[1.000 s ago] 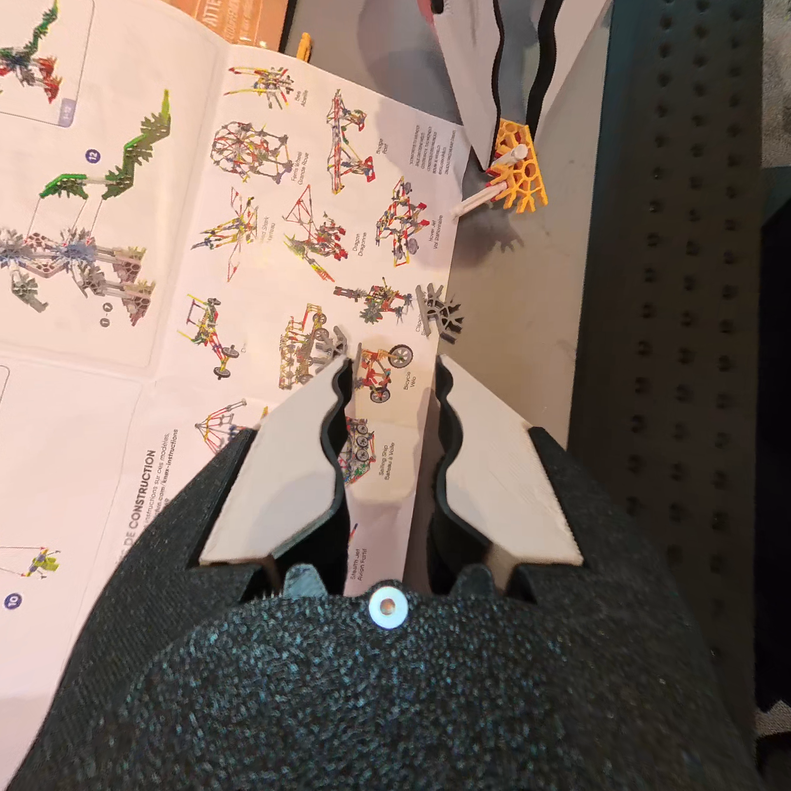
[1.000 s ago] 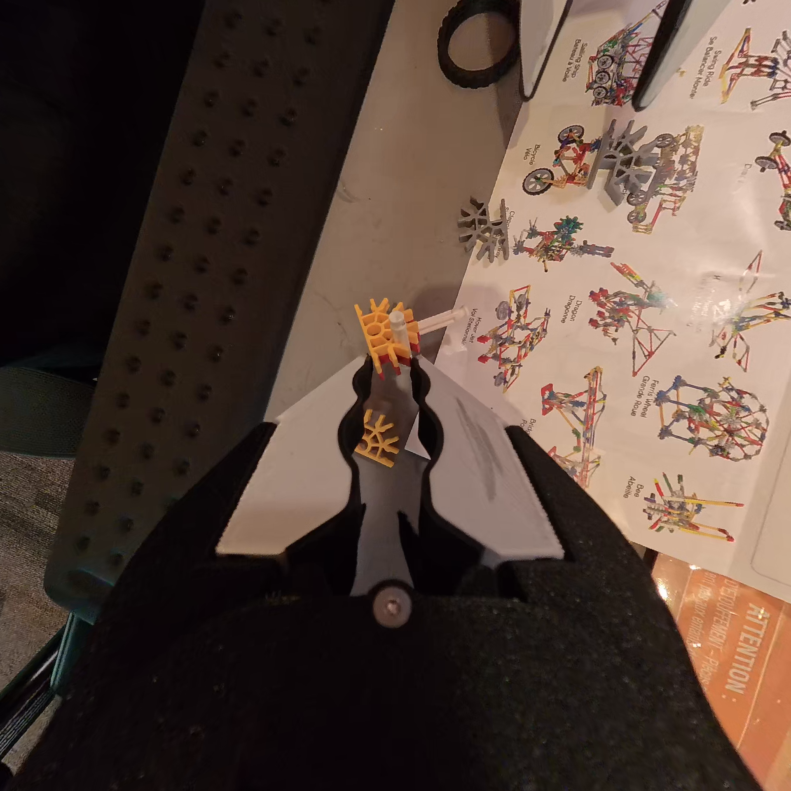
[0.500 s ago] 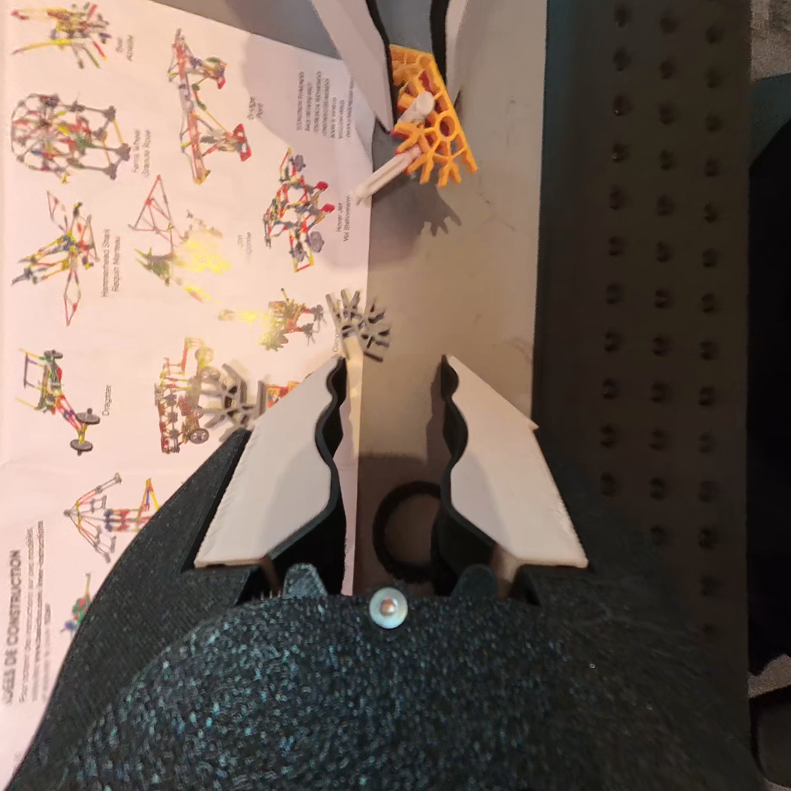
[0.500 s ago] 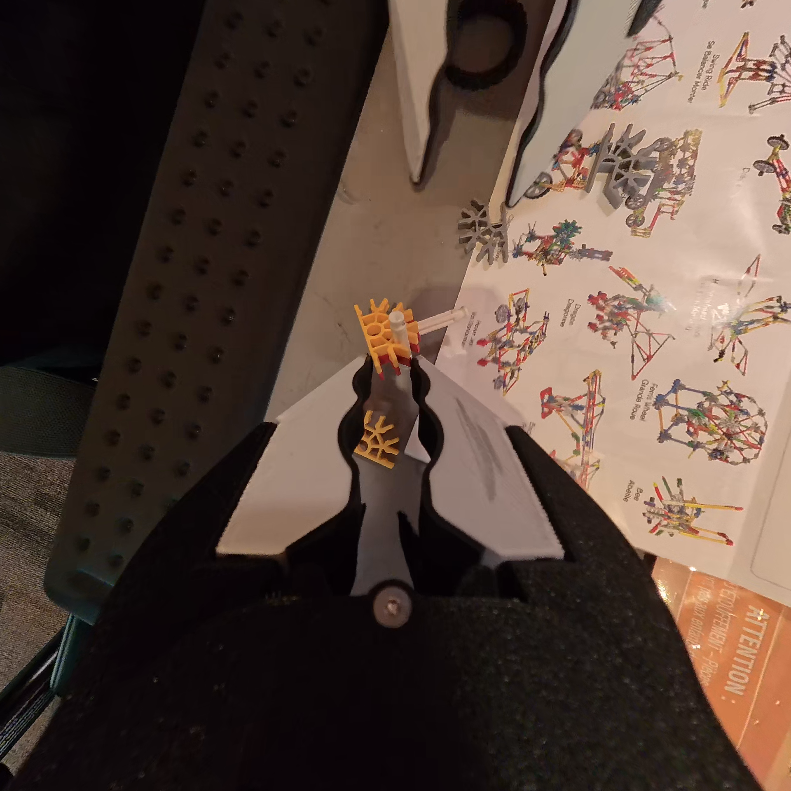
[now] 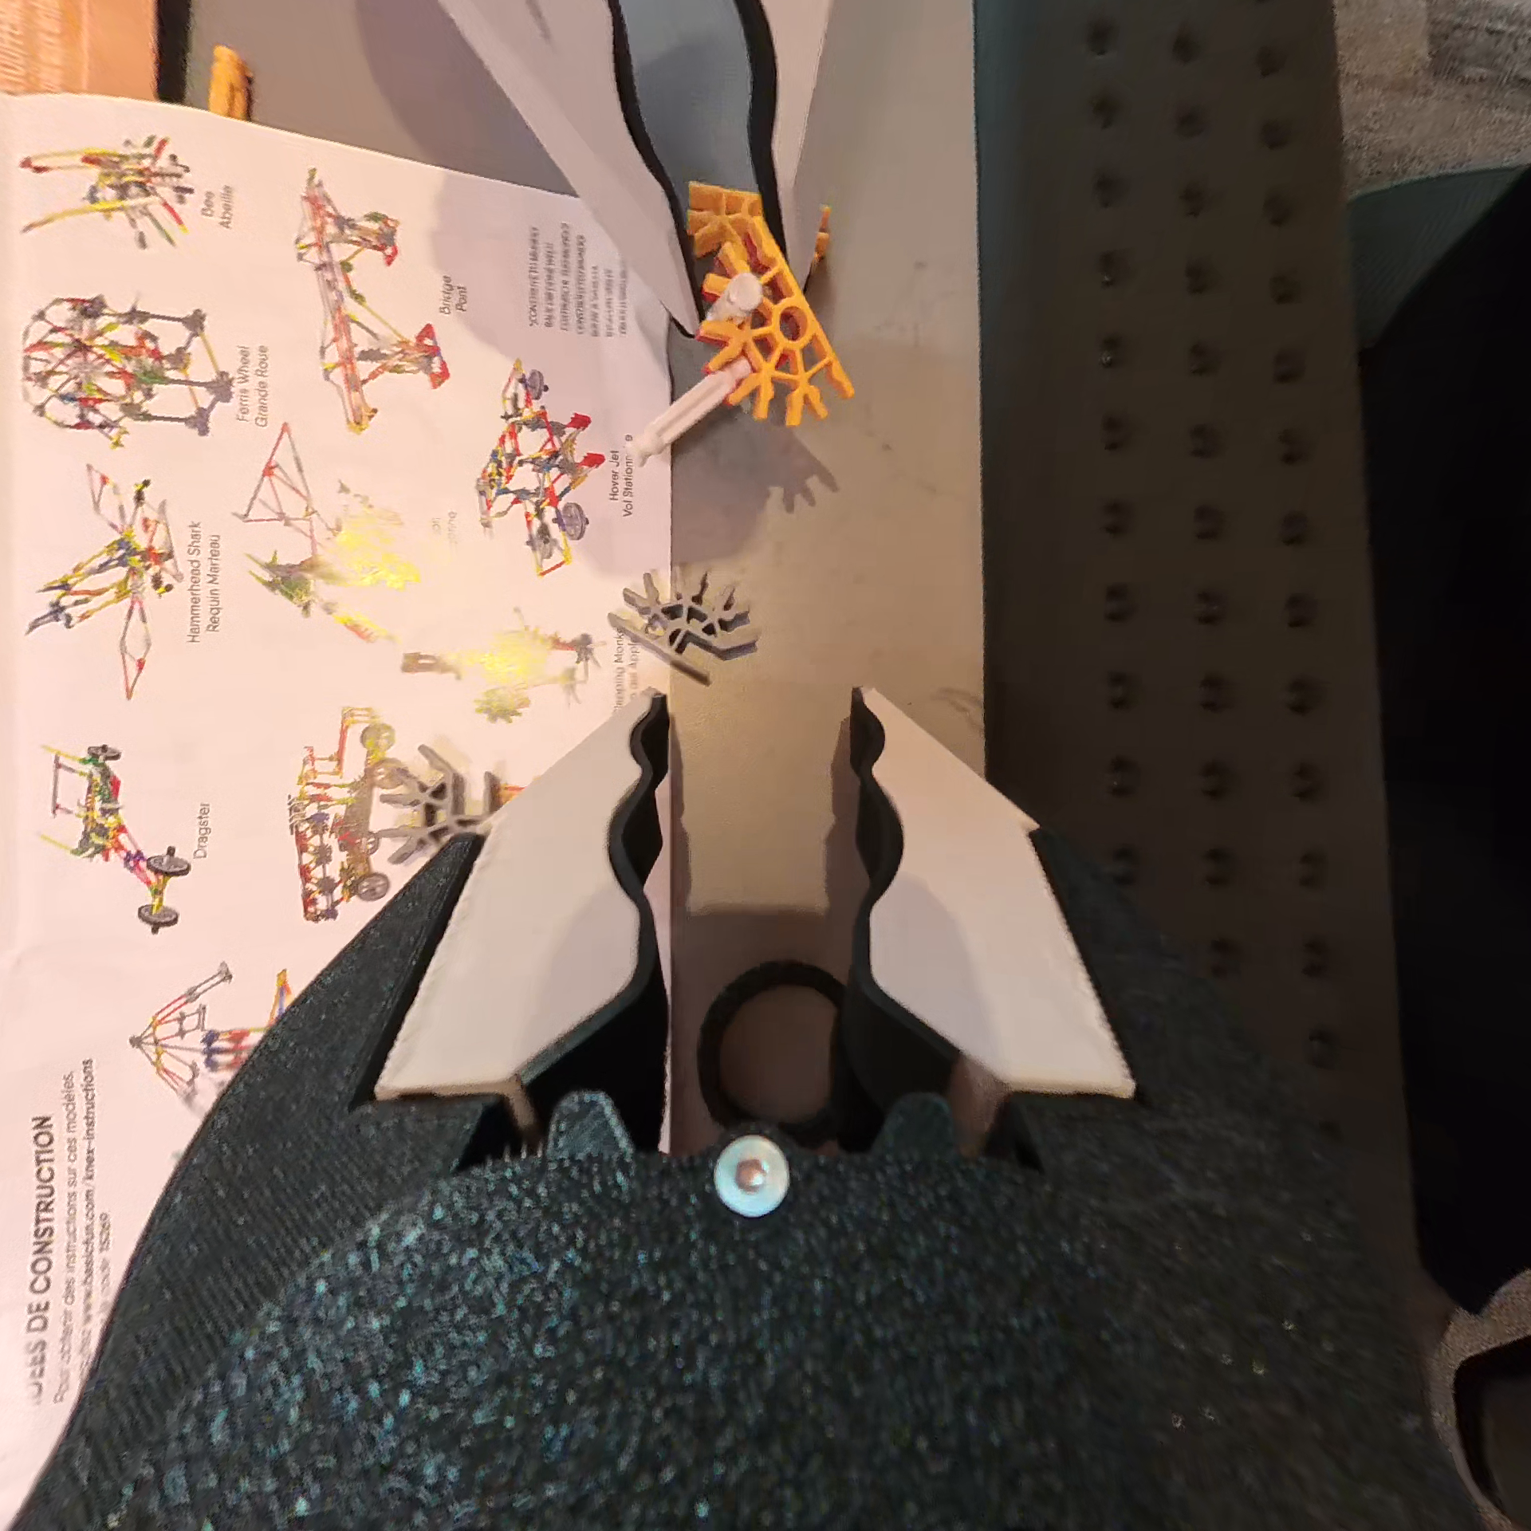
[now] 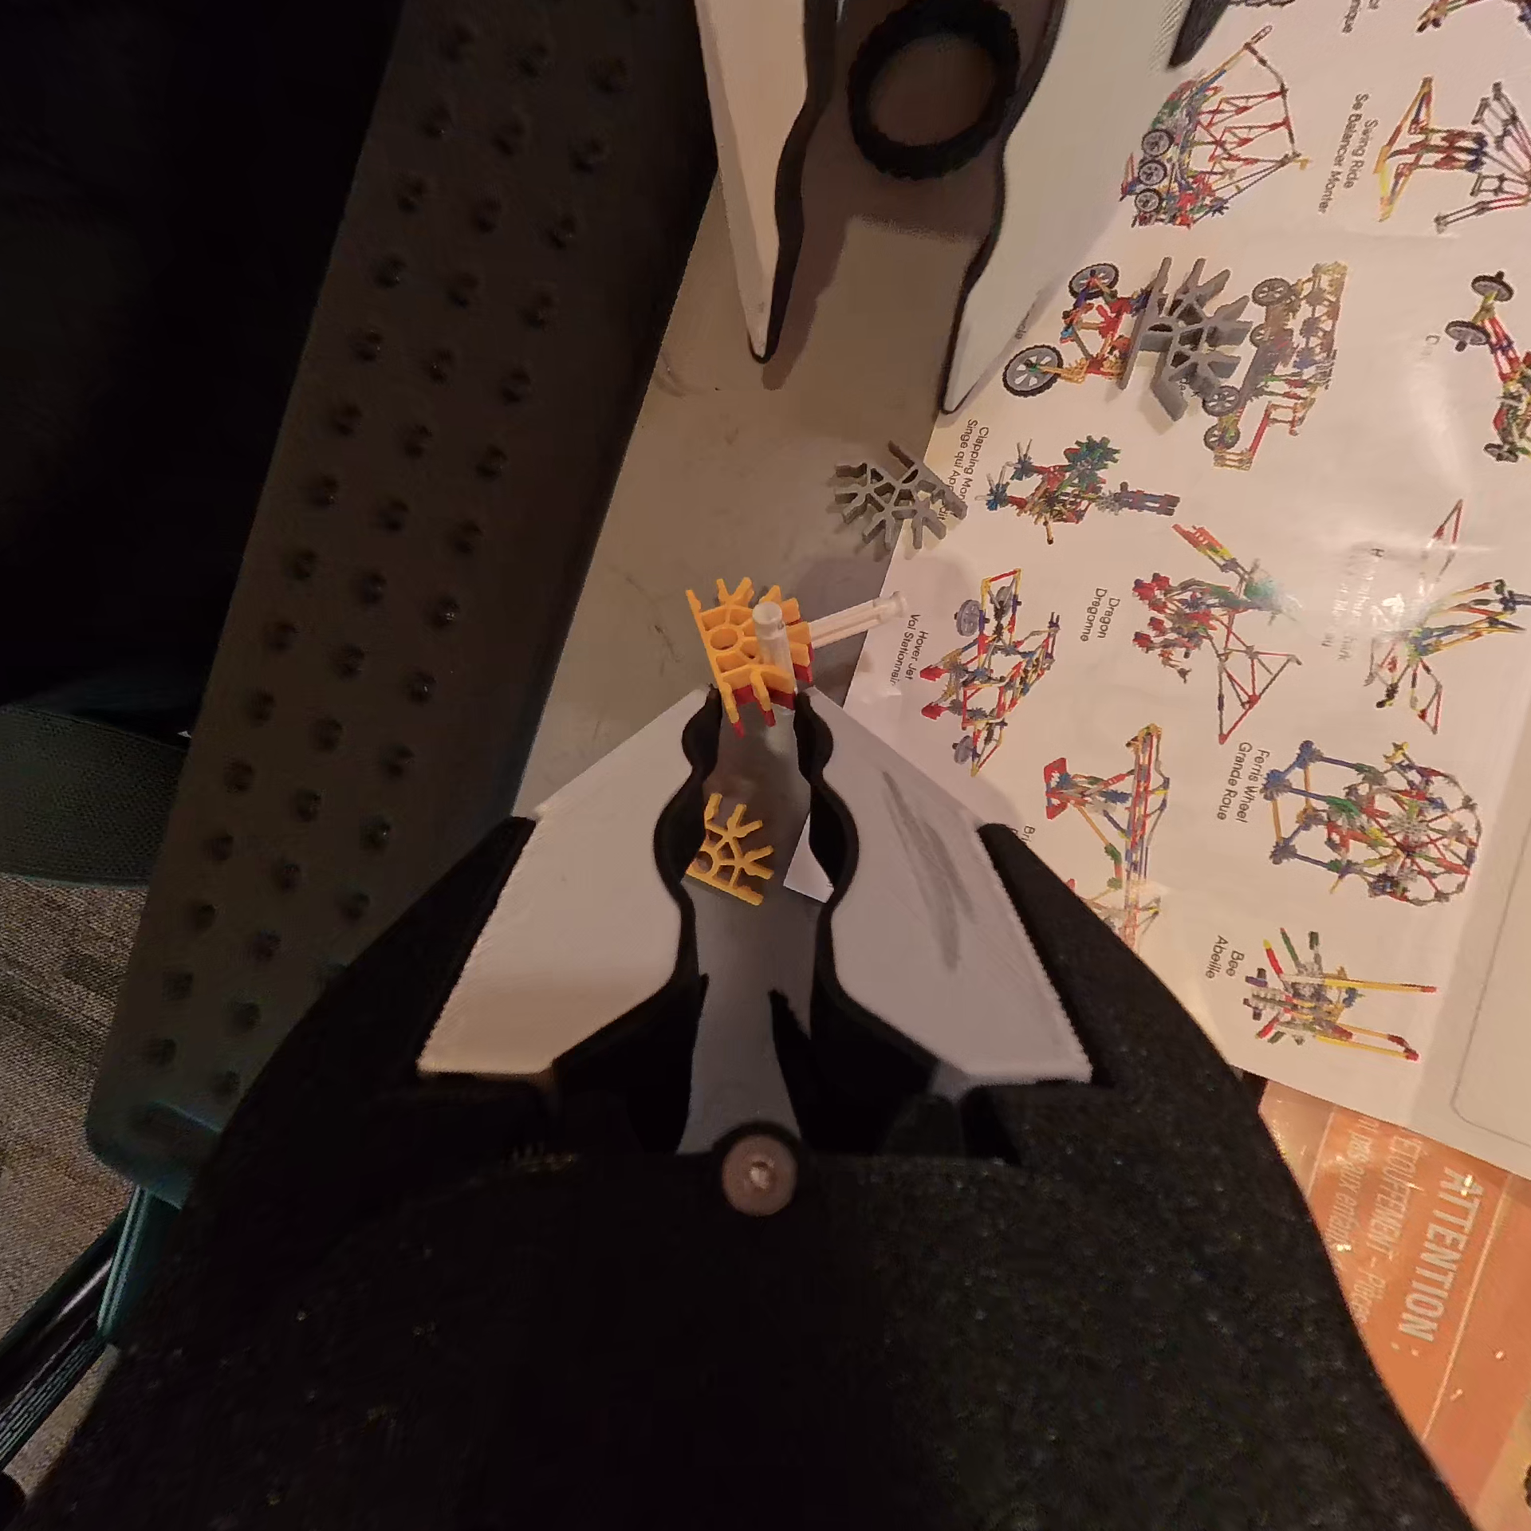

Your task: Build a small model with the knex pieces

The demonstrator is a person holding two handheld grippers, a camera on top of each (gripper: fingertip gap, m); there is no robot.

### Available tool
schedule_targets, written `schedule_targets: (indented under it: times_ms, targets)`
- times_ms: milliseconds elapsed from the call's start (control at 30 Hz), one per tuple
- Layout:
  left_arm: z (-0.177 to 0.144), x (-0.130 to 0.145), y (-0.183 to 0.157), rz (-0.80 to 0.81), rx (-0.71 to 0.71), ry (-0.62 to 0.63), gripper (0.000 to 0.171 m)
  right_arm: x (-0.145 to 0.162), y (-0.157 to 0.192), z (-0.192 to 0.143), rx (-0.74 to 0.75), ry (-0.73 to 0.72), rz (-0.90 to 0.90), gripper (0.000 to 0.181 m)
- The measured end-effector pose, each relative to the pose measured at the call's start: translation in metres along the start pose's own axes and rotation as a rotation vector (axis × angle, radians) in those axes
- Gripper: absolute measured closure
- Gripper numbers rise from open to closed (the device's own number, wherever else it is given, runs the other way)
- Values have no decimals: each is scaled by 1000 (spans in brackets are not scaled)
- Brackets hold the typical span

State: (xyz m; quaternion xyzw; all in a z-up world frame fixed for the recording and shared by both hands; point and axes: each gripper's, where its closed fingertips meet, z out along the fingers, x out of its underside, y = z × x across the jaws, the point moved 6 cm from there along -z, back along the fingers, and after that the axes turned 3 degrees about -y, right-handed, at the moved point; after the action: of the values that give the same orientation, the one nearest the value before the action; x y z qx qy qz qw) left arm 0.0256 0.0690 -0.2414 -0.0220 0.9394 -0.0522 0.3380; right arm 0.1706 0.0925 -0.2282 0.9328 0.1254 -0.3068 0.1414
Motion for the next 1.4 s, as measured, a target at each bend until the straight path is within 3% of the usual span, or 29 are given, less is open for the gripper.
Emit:
schedule_targets:
  times_ms: [200, 433, 1400]
  targets:
    - [11, -5, -19, 75, 59, -14, 127, 0, 0, 0, -1, 0, -2, 164]
    - [-7, -11, 3, 37, -27, -102, 127, -1, 0, 0, 2, -5, -6, 164]
    - [-4, -1, 16, 70, -97, -54, 127, -8, 6, 5, -23, -19, -33, 164]
